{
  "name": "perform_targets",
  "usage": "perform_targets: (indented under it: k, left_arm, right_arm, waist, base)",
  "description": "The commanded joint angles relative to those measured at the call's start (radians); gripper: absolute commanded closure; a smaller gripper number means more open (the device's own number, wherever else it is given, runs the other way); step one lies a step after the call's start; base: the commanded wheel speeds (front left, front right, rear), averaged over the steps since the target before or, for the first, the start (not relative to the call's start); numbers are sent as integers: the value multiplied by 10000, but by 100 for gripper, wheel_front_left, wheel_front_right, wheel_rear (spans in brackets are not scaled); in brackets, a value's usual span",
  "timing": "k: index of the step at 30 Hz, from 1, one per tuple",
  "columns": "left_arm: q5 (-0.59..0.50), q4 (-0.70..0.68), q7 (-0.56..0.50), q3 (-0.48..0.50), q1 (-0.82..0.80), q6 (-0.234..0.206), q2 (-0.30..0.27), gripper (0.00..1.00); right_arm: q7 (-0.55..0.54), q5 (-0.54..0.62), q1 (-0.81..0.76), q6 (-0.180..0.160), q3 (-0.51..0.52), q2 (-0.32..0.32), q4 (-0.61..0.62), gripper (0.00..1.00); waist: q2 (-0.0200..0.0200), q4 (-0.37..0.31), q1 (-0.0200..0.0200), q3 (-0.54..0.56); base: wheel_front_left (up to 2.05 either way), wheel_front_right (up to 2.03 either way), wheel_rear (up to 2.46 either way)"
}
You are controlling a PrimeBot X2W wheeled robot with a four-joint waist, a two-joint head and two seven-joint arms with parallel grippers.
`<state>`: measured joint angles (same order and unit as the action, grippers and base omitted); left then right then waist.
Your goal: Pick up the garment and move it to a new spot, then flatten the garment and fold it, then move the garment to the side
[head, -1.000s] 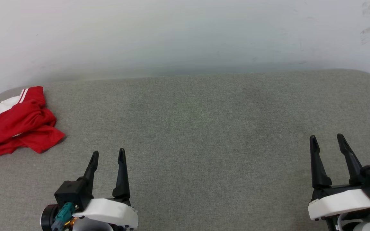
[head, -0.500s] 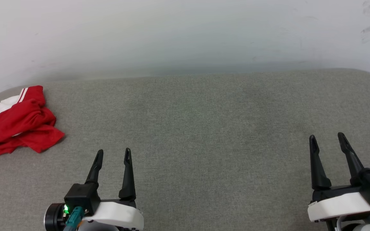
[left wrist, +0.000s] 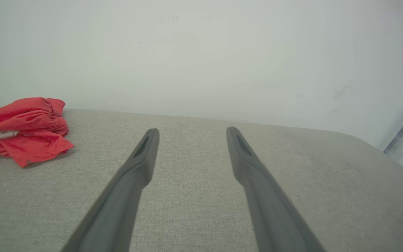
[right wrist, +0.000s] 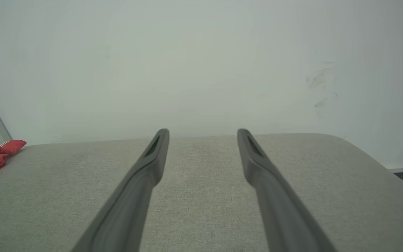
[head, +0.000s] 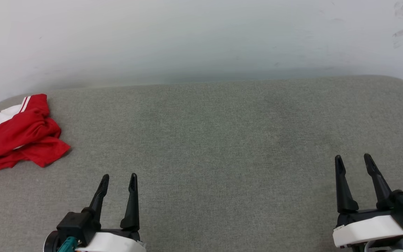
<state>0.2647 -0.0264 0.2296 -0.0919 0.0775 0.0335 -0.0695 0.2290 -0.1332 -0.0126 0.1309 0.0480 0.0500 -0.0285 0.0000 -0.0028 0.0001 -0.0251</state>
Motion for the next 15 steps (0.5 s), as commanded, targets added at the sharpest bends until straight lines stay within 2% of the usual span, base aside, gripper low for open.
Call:
perform_targets:
  k: [1, 7, 15]
  left_arm:
    - [-271, 87, 83, 69, 68, 147, 53, 0]
    - [-893, 562, 208, 209, 107, 543, 166, 0]
    - [-1334, 816, 332, 163, 115, 689, 198, 0]
  right_arm:
    - [107, 188, -100, -3, -25, 6, -29, 0]
    - [213, 529, -106, -3, -140, 6, -266, 0]
    - [349, 953, -126, -3, -192, 5, -478, 0]
  waist:
    - [0, -8, -1, 3]
    - [0, -47, -1, 9]
    - [0, -40, -1, 28]
  base:
    - [0, 0, 0]
    - [0, 0, 0]
    - [0, 0, 0]
